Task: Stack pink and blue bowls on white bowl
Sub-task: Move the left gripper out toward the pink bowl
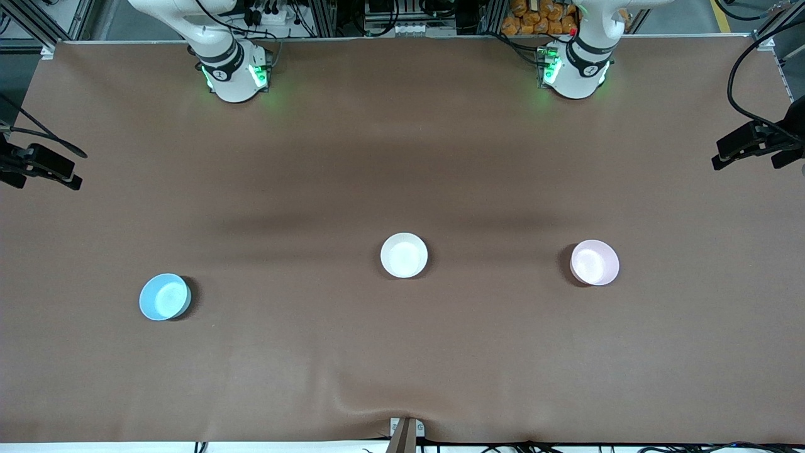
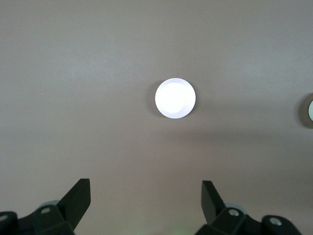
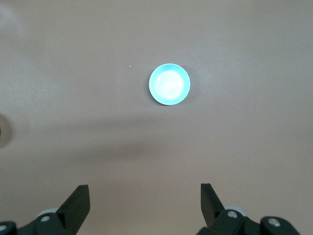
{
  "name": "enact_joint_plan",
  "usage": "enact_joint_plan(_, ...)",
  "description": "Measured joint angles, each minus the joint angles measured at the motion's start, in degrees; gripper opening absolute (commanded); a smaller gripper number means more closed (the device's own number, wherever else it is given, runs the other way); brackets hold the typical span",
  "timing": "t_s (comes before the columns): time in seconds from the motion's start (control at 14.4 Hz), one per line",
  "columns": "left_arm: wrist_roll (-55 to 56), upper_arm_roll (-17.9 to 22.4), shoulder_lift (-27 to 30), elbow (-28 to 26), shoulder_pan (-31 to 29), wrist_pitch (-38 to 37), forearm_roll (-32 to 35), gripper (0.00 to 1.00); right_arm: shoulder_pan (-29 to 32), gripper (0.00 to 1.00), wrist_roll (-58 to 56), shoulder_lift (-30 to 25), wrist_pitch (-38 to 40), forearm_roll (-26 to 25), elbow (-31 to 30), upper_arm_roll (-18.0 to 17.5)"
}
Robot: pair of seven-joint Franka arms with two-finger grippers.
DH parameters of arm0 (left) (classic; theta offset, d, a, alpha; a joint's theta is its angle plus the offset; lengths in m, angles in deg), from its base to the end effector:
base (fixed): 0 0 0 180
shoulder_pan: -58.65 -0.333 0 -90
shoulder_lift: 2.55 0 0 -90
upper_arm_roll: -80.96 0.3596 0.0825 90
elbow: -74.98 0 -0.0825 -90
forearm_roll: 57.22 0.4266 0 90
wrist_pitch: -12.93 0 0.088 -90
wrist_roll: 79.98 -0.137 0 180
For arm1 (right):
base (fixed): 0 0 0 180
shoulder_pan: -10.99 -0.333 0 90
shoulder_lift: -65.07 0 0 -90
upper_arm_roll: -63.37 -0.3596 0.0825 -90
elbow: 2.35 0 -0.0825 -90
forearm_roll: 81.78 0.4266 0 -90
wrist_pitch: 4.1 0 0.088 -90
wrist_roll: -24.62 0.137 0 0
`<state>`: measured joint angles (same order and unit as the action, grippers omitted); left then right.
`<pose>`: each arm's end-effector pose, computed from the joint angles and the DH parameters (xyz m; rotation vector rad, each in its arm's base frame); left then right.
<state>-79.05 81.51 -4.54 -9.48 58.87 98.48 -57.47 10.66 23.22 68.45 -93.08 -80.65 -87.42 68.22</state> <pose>0.6014 0.0027 0.6599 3.1374 0.0340 -0.0247 0.6154 -0.0443 0.6451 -3.1262 0.0842 -0.0160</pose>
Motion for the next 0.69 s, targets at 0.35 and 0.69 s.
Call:
enact_joint_plan(0.35, 0.0, 0.0, -0.1, 0.0, -0.1, 0.0, 0.0, 1.00, 0.0, 1.00, 0.0, 0.0, 0.0, 0.0, 0.0, 0.1)
enact_joint_plan(0.69, 0.0, 0.2, -2.1, -0.4, -0.4, 0.0, 0.0, 1.00, 0.0, 1.00, 0.0, 0.0, 0.0, 0.0, 0.0, 0.2)
